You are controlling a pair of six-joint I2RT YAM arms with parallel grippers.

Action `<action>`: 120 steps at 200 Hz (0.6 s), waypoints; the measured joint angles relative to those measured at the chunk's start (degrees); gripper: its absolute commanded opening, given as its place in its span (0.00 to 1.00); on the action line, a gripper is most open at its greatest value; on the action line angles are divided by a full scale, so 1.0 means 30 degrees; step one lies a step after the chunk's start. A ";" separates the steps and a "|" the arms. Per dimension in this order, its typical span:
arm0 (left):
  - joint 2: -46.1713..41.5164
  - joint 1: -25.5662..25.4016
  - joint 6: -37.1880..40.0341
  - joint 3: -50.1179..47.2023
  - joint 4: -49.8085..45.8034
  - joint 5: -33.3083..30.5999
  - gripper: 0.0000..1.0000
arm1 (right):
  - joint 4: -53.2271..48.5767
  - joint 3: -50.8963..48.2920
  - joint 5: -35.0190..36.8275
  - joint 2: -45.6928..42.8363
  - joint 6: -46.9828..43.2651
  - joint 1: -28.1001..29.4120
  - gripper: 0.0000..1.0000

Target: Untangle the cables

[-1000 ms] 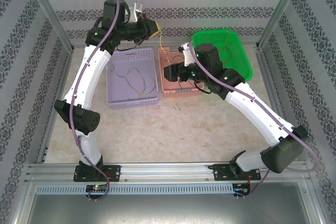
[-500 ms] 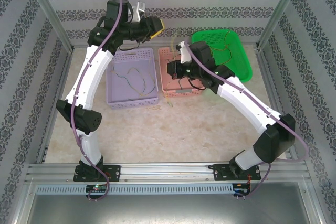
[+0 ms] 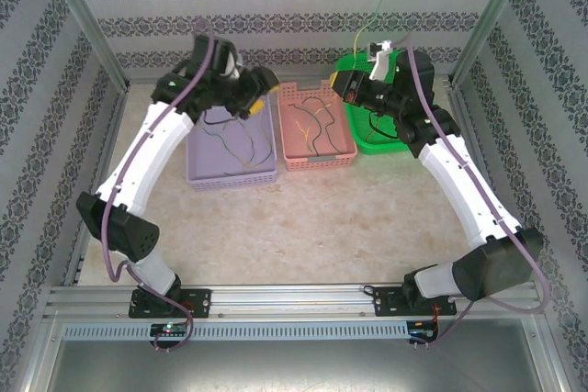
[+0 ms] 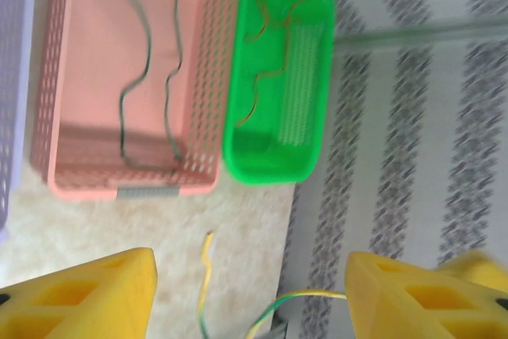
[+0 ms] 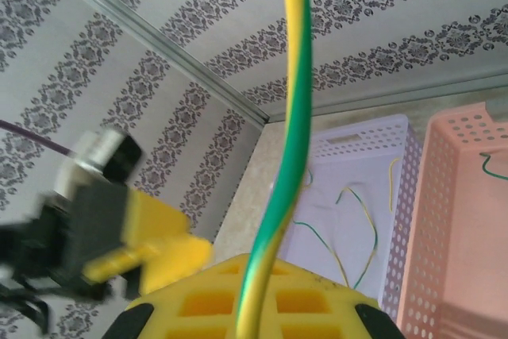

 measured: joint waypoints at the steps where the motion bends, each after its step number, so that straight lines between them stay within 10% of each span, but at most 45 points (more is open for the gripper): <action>1: 0.0007 -0.0036 -0.0022 -0.0058 0.0007 0.0015 0.64 | 0.0029 0.0000 -0.0051 0.0007 0.0051 -0.0015 0.00; 109: 0.1231 -0.2514 -0.1049 -0.2368 0.1909 0.0291 0.34 | 0.1224 -0.0568 -0.1268 -0.0117 0.2317 -0.0248 0.00; 120: 0.1377 -0.2514 -0.1027 -0.2514 0.1989 0.0233 0.18 | 0.1253 -0.0634 -0.1268 -0.0131 0.2382 -0.0248 0.00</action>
